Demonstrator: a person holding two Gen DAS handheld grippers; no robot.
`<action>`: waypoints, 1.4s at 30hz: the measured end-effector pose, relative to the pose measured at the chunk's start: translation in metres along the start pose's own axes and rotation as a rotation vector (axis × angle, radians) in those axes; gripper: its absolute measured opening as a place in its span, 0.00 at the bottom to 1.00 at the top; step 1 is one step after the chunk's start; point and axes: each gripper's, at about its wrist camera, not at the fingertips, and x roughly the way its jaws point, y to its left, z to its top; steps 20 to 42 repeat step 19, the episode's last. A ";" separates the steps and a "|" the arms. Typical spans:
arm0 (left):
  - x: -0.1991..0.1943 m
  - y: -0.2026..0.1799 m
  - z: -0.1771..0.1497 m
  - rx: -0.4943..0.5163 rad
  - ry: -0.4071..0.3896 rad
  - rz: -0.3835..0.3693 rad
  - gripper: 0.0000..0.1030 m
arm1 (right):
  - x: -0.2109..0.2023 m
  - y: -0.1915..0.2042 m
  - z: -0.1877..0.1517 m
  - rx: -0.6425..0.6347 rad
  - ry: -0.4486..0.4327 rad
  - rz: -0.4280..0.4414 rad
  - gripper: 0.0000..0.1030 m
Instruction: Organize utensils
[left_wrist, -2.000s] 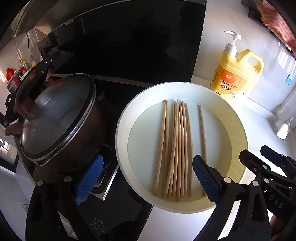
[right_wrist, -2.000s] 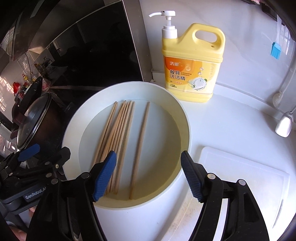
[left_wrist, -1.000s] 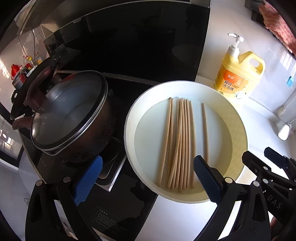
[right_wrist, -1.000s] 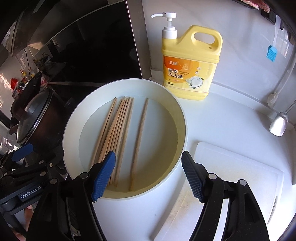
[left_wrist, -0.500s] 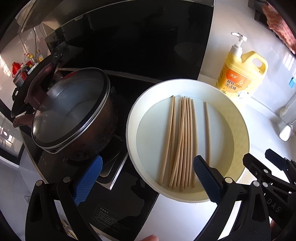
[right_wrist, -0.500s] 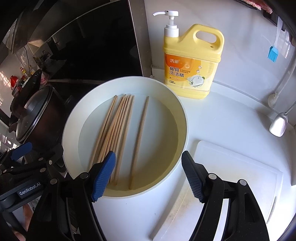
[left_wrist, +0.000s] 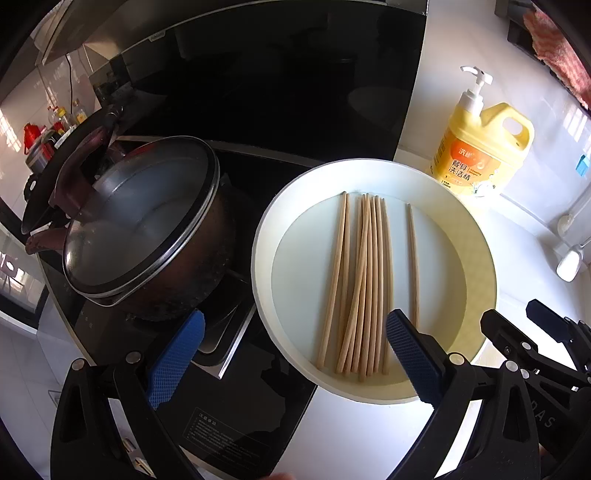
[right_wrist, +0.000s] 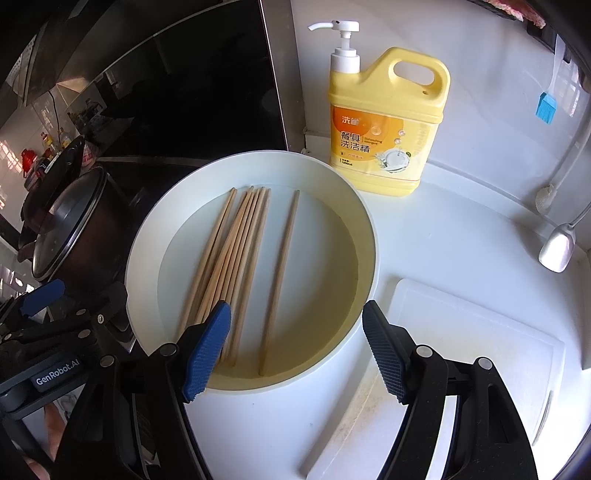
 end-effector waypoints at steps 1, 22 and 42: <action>0.000 0.000 0.000 0.000 0.002 0.000 0.94 | 0.000 0.000 0.000 0.000 0.001 0.001 0.68; 0.003 0.000 0.001 -0.005 0.006 -0.006 0.94 | 0.000 0.001 -0.004 -0.001 0.004 0.002 0.68; 0.003 0.000 0.001 -0.005 0.006 -0.006 0.94 | 0.000 0.001 -0.004 -0.001 0.004 0.002 0.68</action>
